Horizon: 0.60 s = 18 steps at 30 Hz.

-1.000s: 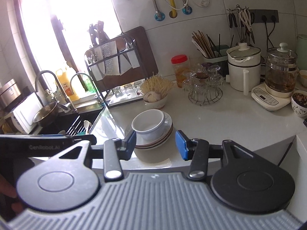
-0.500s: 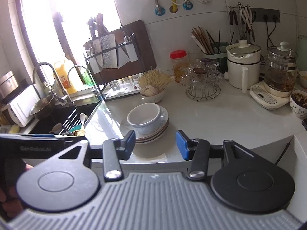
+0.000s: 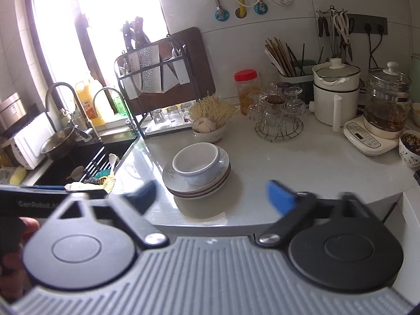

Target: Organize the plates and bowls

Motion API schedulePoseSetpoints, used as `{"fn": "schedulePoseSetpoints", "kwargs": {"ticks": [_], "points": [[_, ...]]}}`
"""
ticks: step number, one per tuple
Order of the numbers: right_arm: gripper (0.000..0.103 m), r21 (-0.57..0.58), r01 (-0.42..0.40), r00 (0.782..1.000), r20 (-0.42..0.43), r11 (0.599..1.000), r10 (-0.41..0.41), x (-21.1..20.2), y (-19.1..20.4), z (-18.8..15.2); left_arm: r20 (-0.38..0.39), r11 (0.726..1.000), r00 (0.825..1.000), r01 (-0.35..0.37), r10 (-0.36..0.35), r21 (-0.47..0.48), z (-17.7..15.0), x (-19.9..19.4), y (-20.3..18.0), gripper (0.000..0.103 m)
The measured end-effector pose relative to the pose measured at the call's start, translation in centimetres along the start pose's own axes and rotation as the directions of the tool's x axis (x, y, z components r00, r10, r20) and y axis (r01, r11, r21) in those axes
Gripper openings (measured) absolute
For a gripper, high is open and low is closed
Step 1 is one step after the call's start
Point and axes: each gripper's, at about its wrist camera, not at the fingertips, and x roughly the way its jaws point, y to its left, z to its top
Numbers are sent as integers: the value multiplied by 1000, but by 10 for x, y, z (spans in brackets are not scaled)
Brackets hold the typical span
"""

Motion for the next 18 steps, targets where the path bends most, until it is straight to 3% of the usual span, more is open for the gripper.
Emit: {"fn": "schedulePoseSetpoints", "kwargs": {"ticks": [18], "points": [[103,-2,2,999,-46,1000,-2,11,-4,-1,3,999,999,-40,41,-26,-5,-2,-1,100]]}}
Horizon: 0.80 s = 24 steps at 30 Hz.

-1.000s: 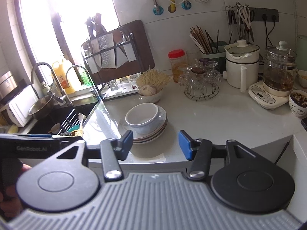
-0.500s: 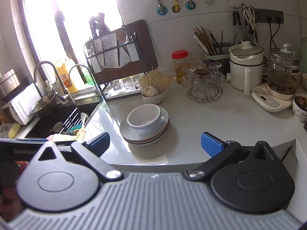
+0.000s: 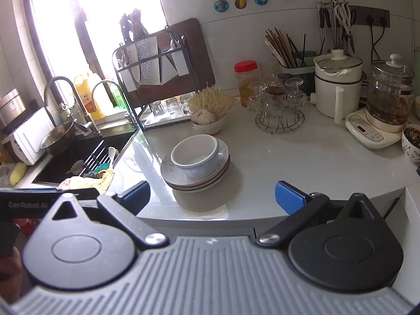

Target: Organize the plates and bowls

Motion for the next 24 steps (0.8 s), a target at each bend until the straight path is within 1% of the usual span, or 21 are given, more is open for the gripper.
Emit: {"fn": "schedulePoseSetpoints", "kwargs": {"ticks": [12,24], "points": [[103,-17,-3,1000,-4,1000,3,2,3,2,9,1000,1000,-6,6,-3,1,-2,-2,100],[103,-22,-4,1000,0,1000,4,0,3,2,23,1000,1000,-8,8,-6,-2,-12,-7,100]]}}
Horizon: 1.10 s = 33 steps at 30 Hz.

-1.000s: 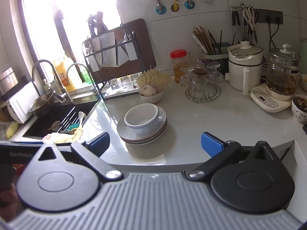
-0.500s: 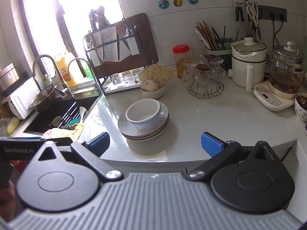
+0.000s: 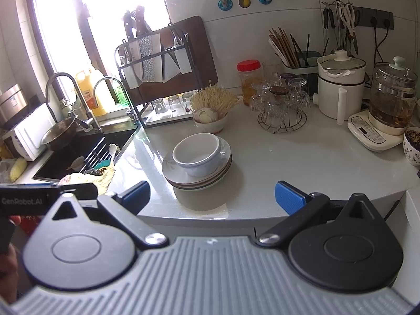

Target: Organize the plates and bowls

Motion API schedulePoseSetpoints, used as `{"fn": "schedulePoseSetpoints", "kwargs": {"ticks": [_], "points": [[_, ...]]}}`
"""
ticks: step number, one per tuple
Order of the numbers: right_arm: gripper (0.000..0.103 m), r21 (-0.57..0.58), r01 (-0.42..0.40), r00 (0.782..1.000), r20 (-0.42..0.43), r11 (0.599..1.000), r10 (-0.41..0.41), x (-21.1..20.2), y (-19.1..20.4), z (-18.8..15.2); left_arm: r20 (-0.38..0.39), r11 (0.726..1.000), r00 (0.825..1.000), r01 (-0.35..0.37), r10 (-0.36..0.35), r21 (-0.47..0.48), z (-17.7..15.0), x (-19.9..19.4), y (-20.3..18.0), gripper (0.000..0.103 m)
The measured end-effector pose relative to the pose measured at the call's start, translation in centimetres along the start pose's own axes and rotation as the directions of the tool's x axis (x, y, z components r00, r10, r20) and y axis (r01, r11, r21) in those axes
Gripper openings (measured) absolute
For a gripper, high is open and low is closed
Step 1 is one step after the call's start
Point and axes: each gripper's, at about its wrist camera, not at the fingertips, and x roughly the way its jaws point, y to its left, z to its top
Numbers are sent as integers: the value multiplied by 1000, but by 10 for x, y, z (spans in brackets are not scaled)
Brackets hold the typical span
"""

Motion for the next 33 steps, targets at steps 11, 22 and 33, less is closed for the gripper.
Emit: {"fn": "schedulePoseSetpoints", "kwargs": {"ticks": [11,22,33], "points": [[103,-12,11,1000,18,1000,-10,-7,8,-1,18,1000,1000,12,-12,6,-3,-13,3,100],[103,-24,10,1000,19,1000,-9,-10,12,-3,18,1000,1000,12,-13,8,-6,-14,6,100],[103,-17,12,1000,18,1000,-12,-10,13,-5,8,1000,1000,14,-14,6,-9,-14,10,100]]}}
